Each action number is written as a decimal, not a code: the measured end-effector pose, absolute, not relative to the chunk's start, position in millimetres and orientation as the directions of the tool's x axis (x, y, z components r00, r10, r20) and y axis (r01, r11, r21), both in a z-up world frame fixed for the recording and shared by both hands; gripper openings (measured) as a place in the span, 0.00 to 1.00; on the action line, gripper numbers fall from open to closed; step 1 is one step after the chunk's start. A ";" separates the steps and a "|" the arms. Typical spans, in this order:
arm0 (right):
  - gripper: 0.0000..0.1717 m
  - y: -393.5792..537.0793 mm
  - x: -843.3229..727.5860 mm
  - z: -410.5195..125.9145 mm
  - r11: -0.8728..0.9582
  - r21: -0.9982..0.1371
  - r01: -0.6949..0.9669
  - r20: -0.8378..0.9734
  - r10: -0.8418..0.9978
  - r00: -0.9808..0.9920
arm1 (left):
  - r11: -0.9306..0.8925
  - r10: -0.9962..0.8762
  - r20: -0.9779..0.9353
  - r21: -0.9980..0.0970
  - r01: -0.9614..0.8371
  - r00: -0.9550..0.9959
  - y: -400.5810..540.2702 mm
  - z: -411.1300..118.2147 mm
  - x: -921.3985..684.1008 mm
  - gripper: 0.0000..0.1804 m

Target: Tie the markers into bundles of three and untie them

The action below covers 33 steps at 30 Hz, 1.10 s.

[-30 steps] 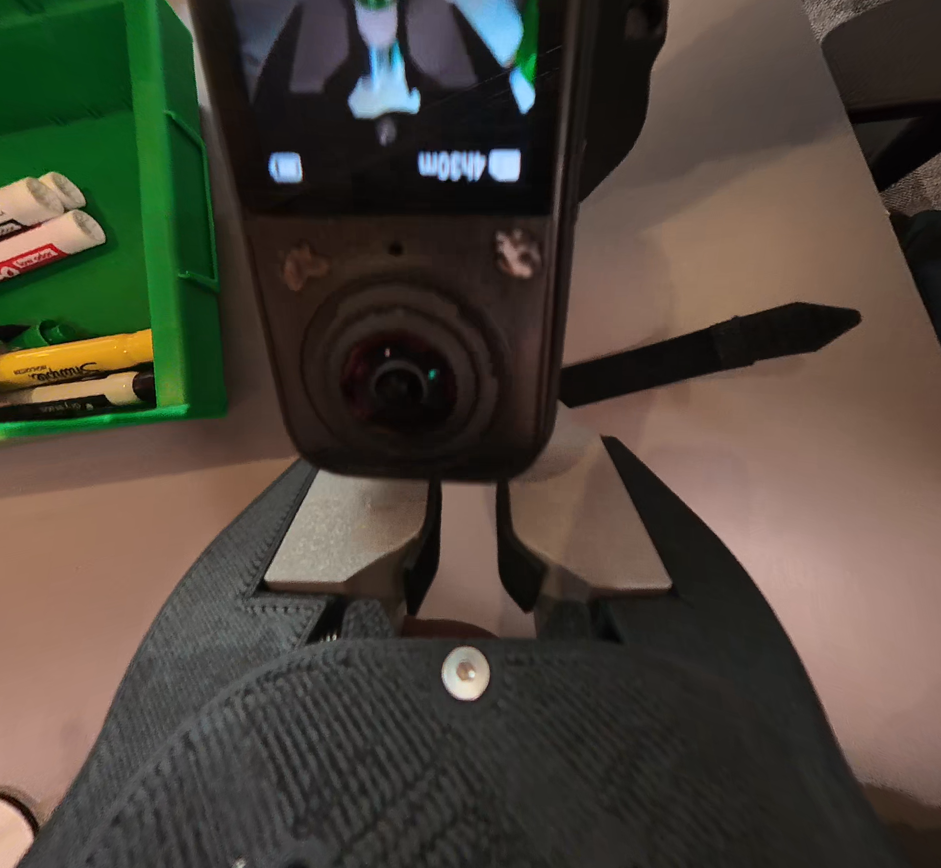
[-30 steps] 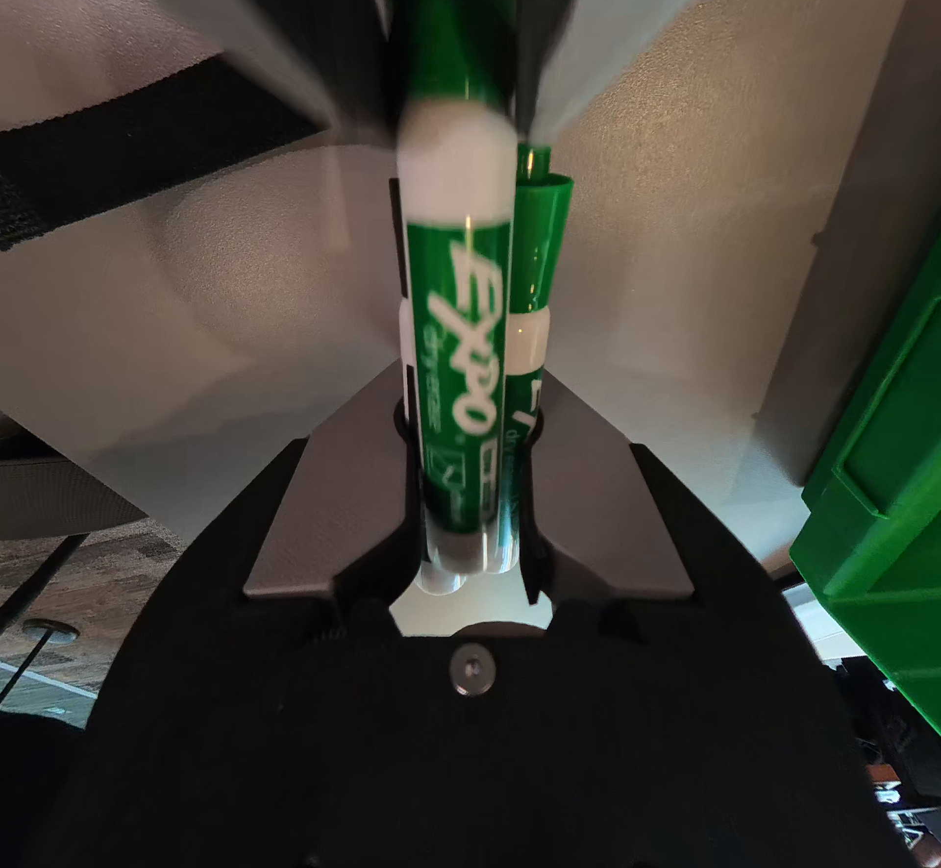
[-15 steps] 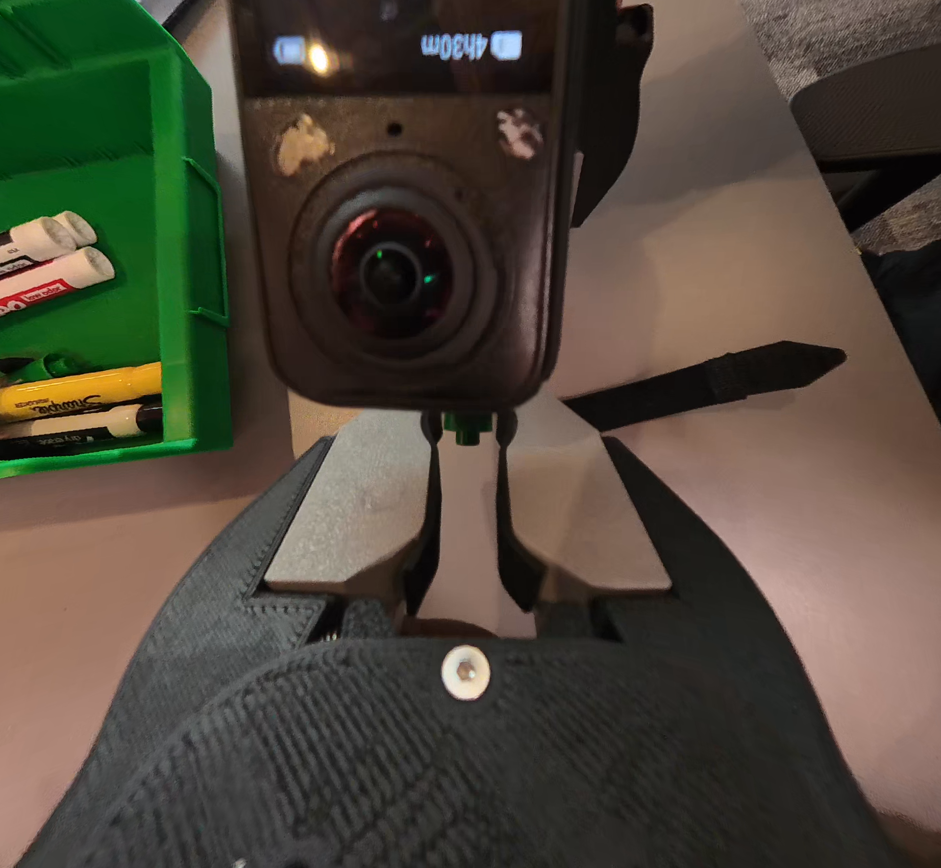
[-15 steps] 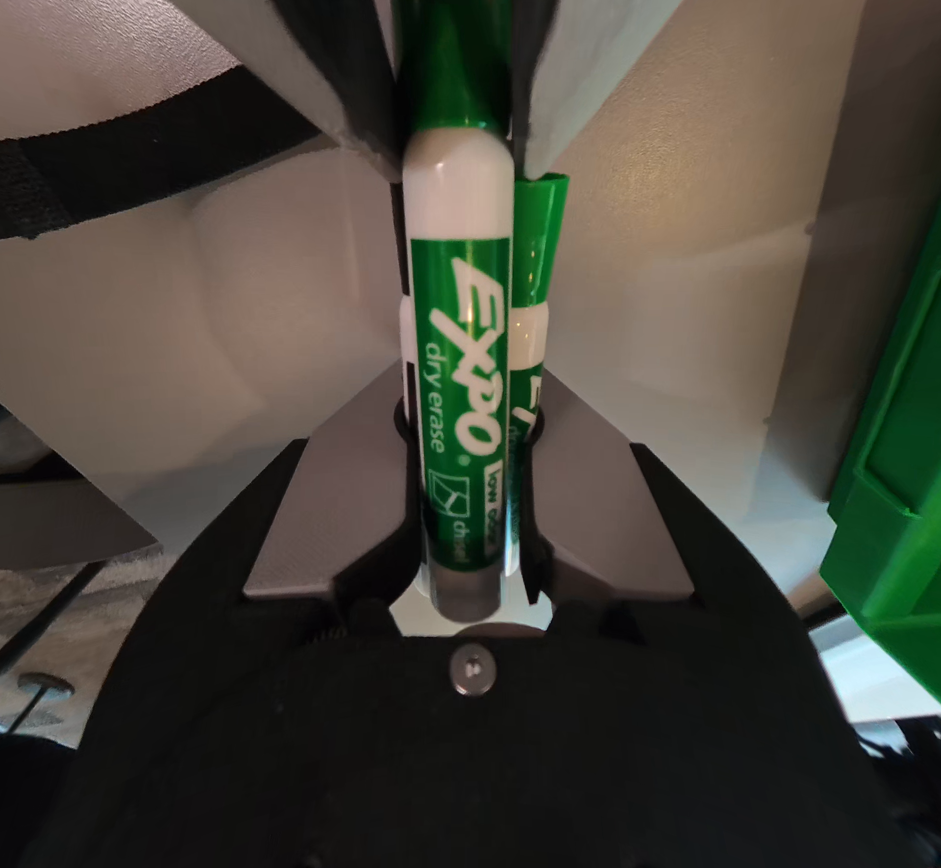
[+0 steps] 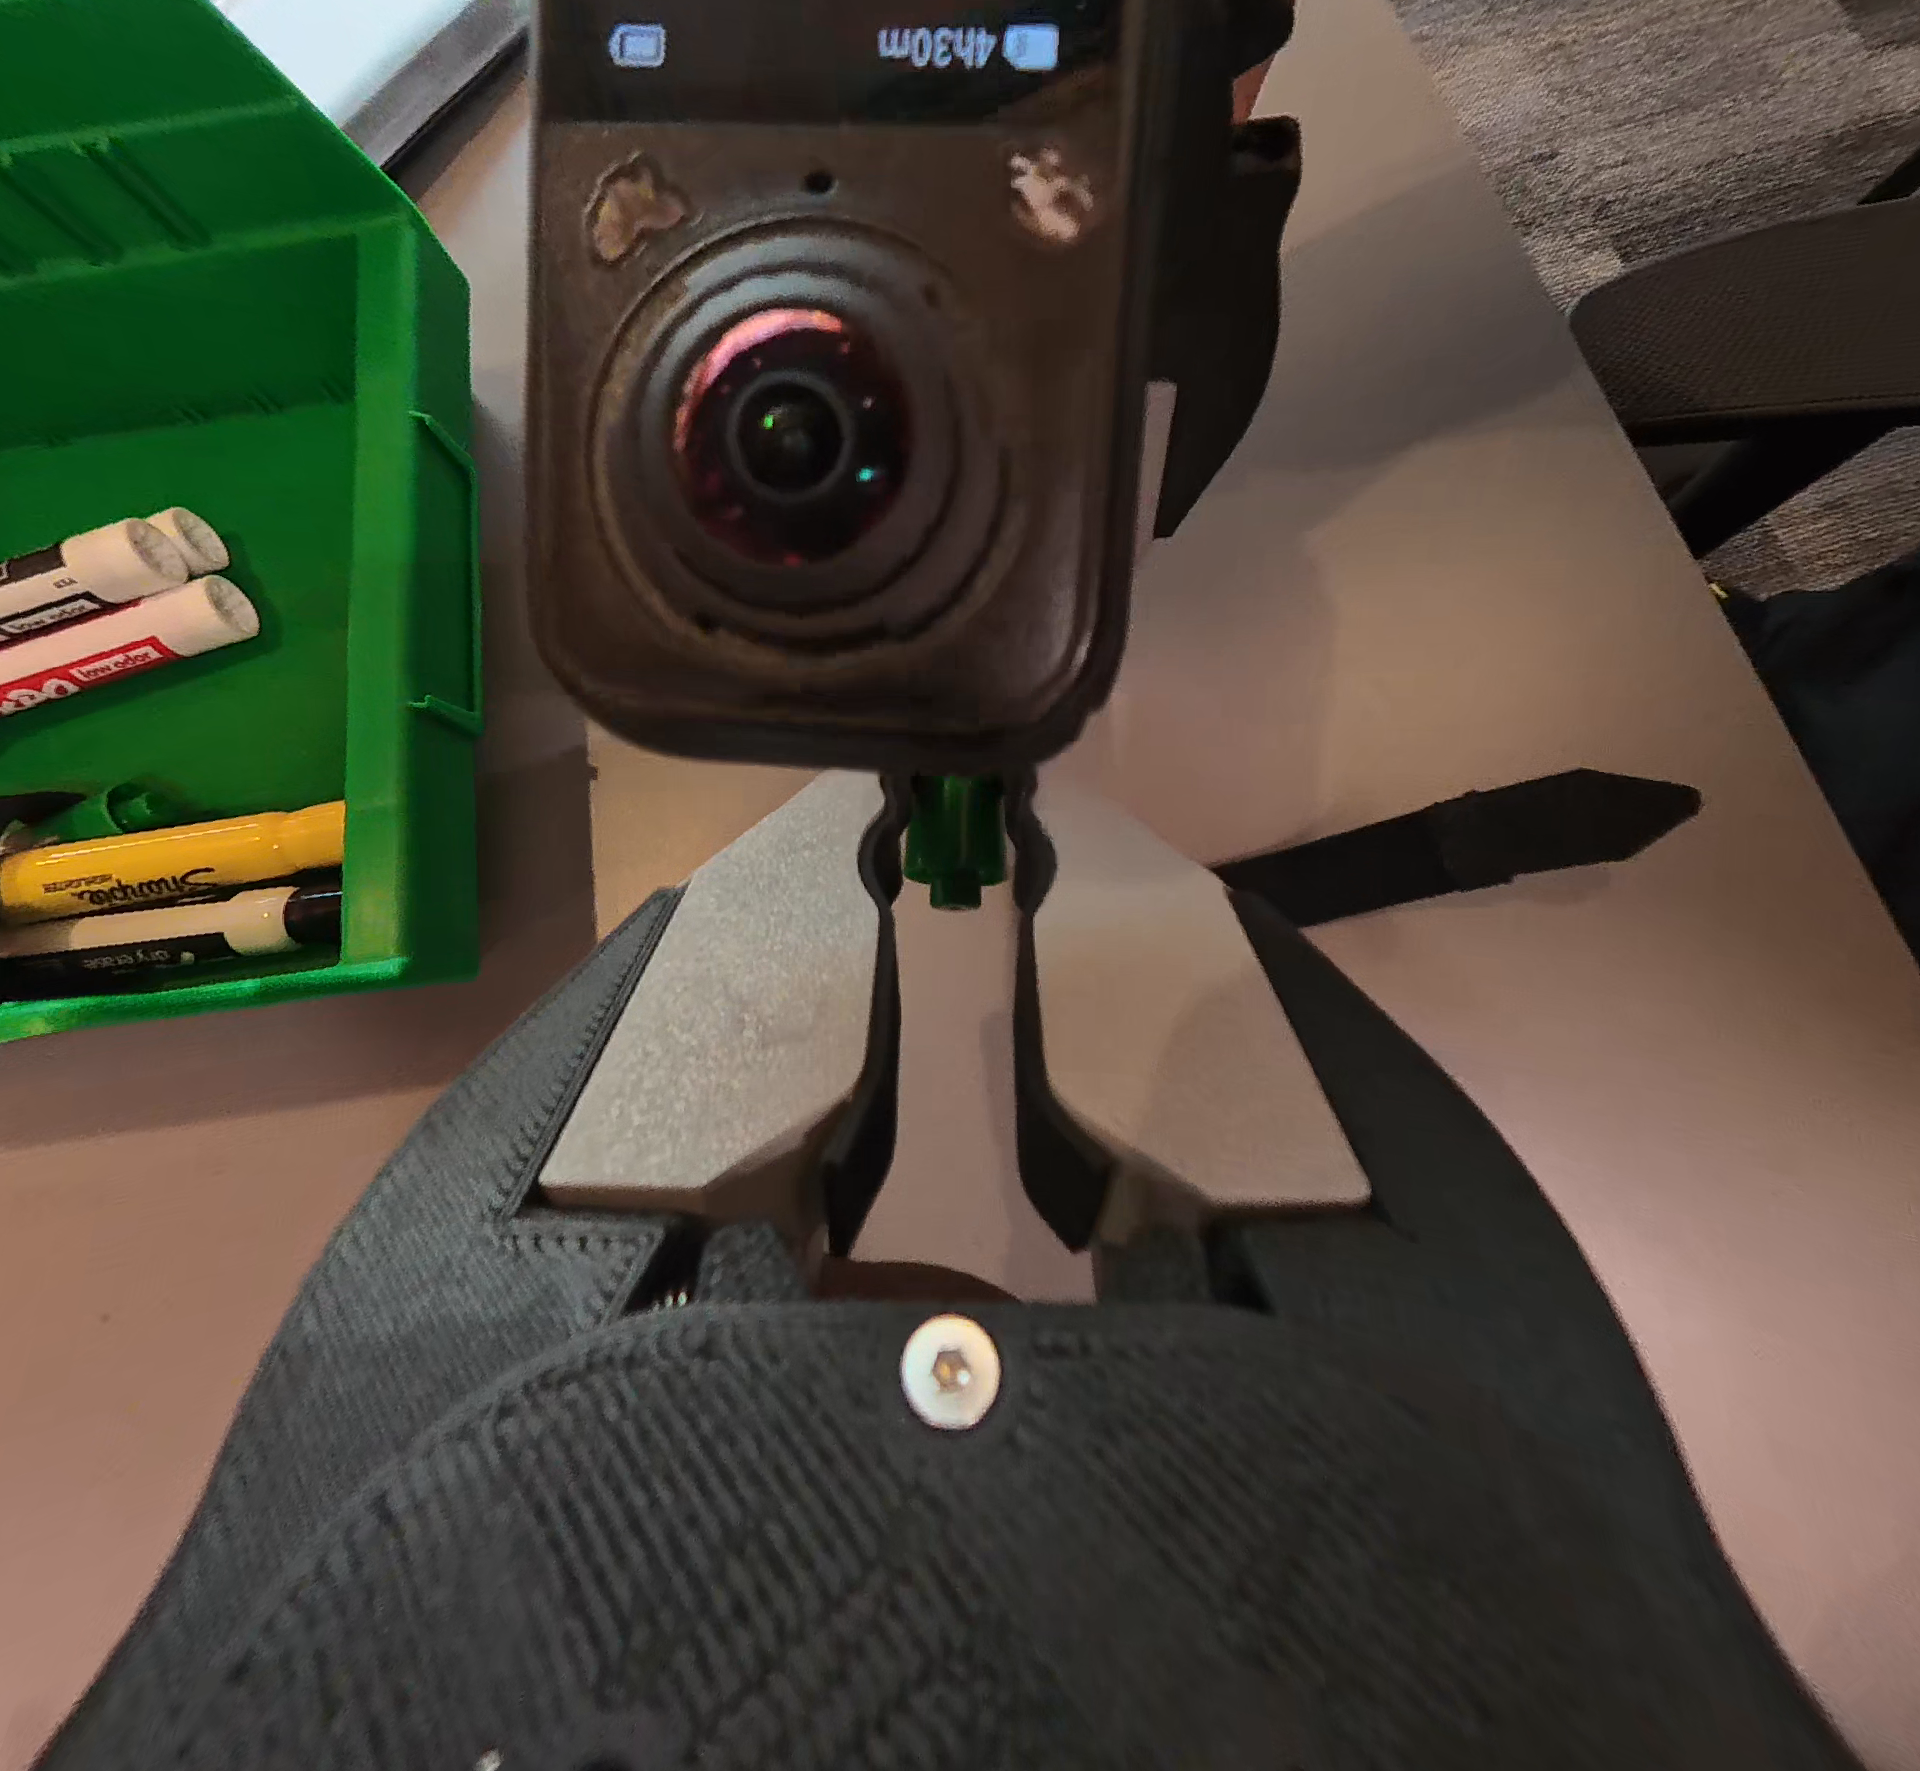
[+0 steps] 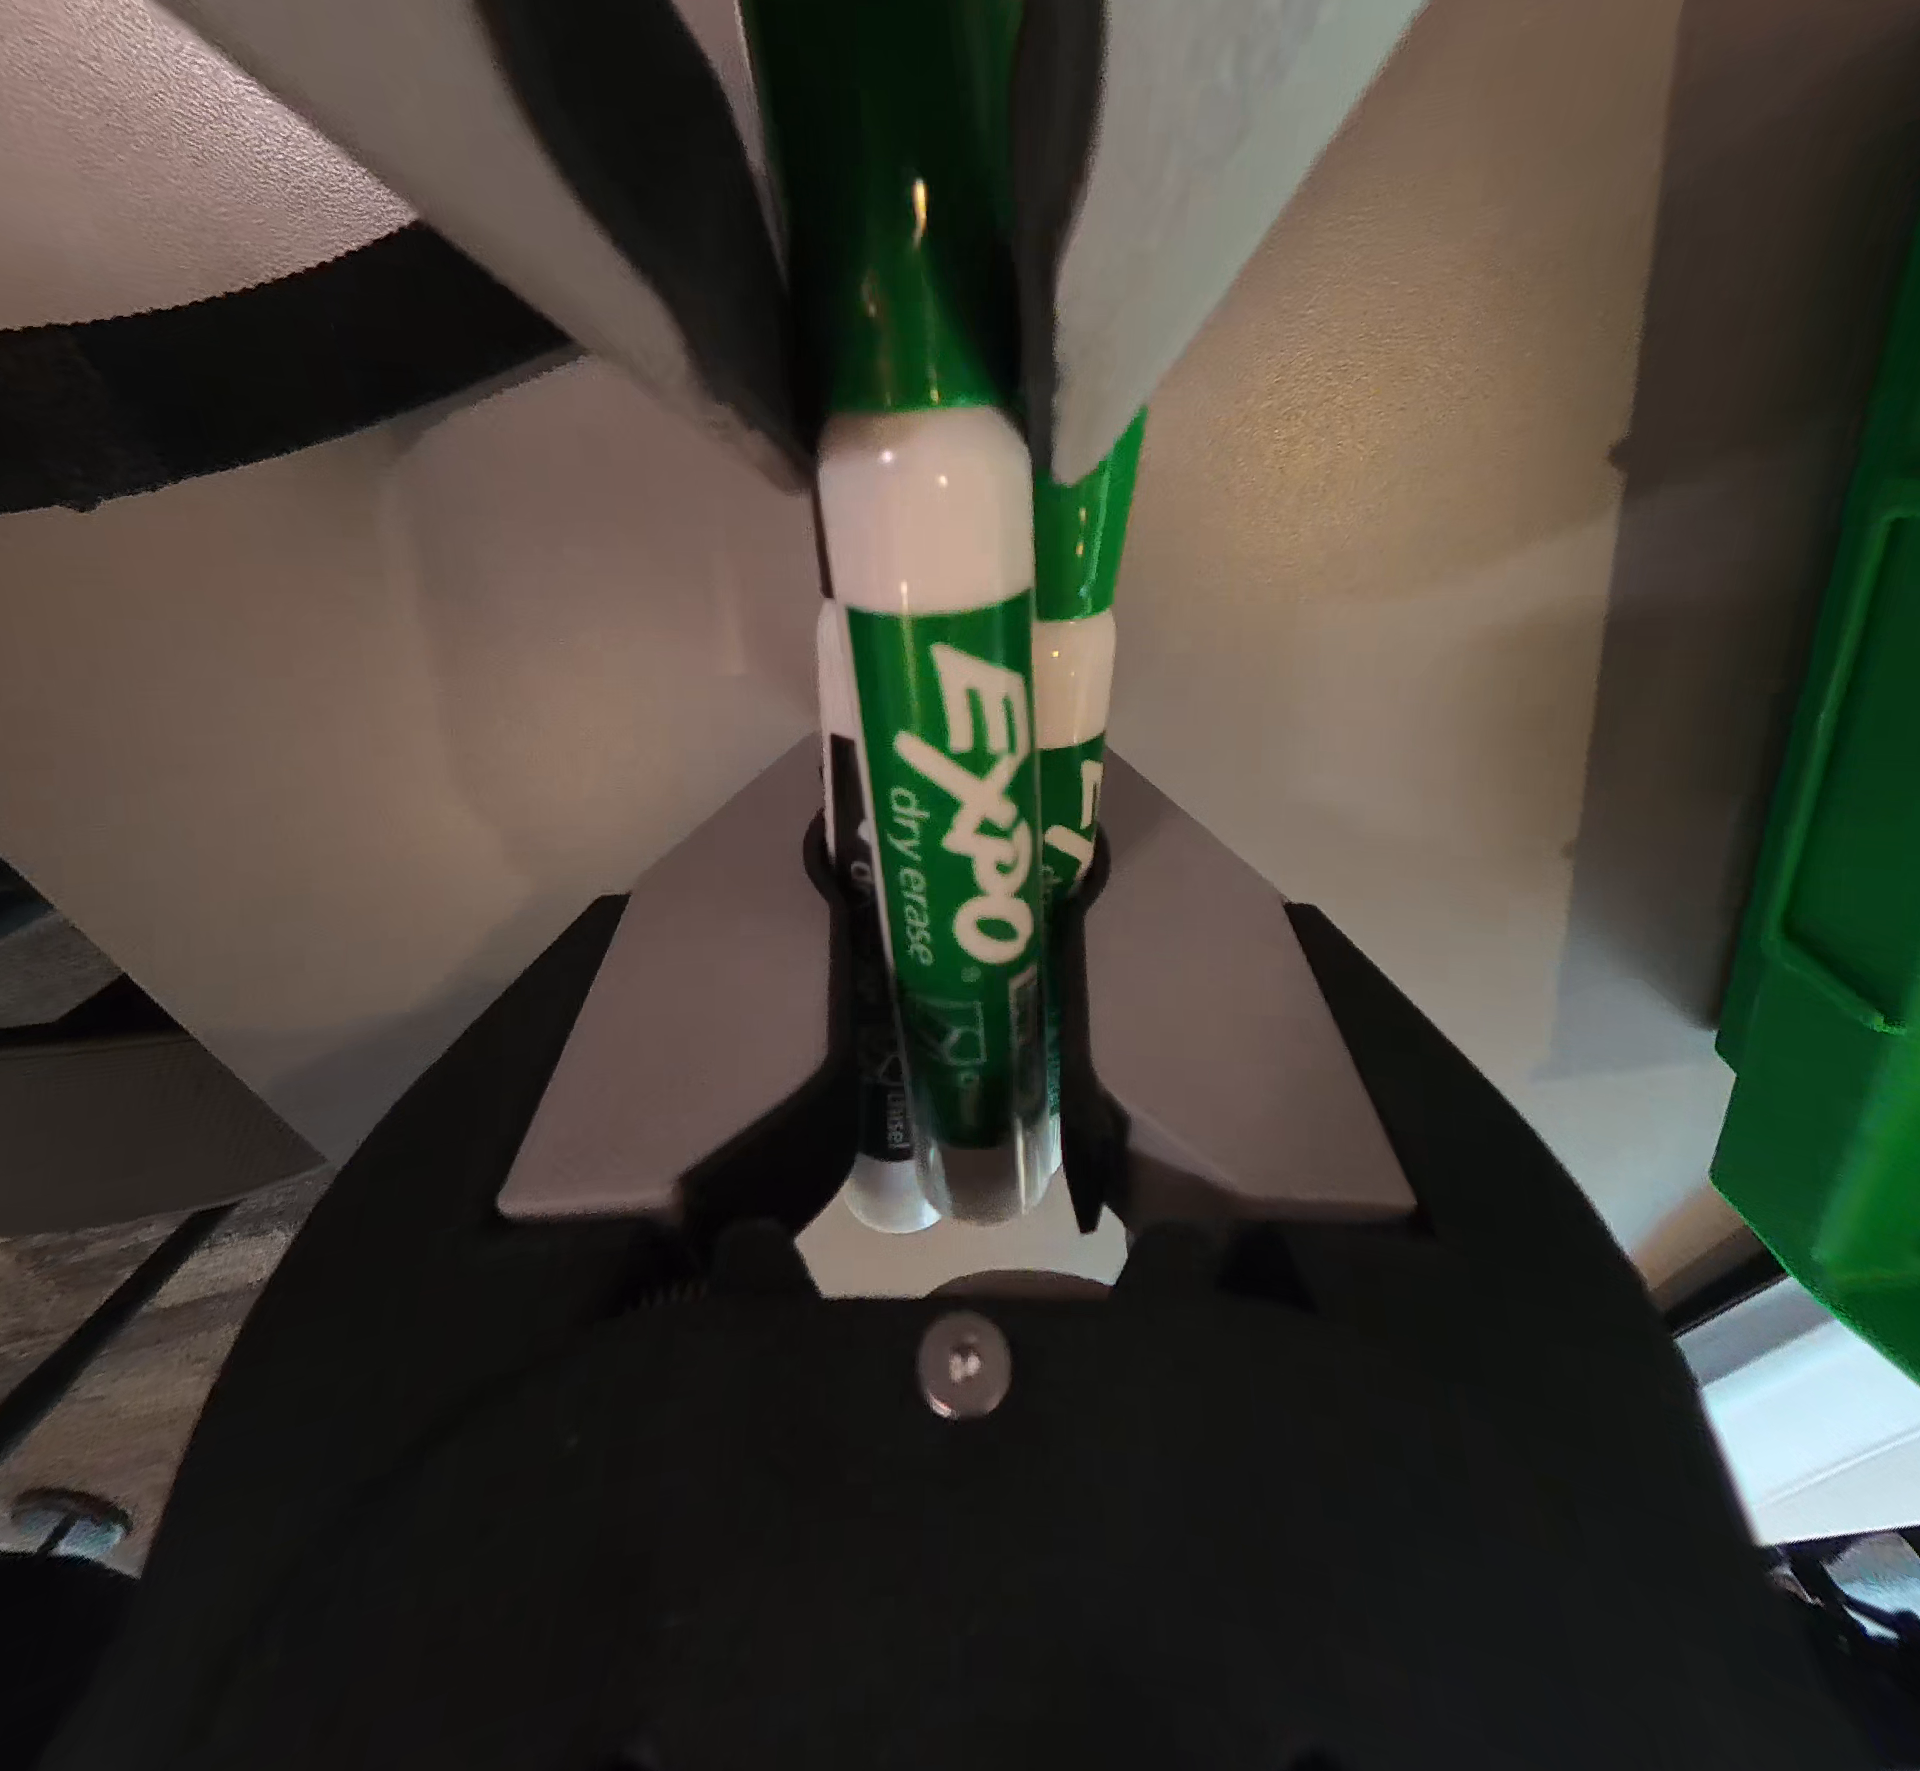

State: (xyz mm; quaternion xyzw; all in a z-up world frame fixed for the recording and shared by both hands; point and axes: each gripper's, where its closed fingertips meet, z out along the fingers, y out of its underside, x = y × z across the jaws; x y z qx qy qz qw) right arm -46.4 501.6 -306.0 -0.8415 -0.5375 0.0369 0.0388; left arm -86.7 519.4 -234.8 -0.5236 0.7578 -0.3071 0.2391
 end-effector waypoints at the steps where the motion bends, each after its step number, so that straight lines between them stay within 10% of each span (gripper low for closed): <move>1: 0.21 501.8 -46.8 -306.0 -0.417 -0.100 0.903 -0.018 0.908 0.418 | 0.262 -0.941 -0.042 -0.717 -0.645 -0.335 519.2 -234.9 -85.6 0.08; 33: 0.21 502.9 -48.6 -306.0 -0.433 -0.113 0.895 -0.018 0.901 0.433 | 0.199 -0.970 -0.068 -0.773 -0.602 -0.234 553.7 -200.6 -117.4 0.16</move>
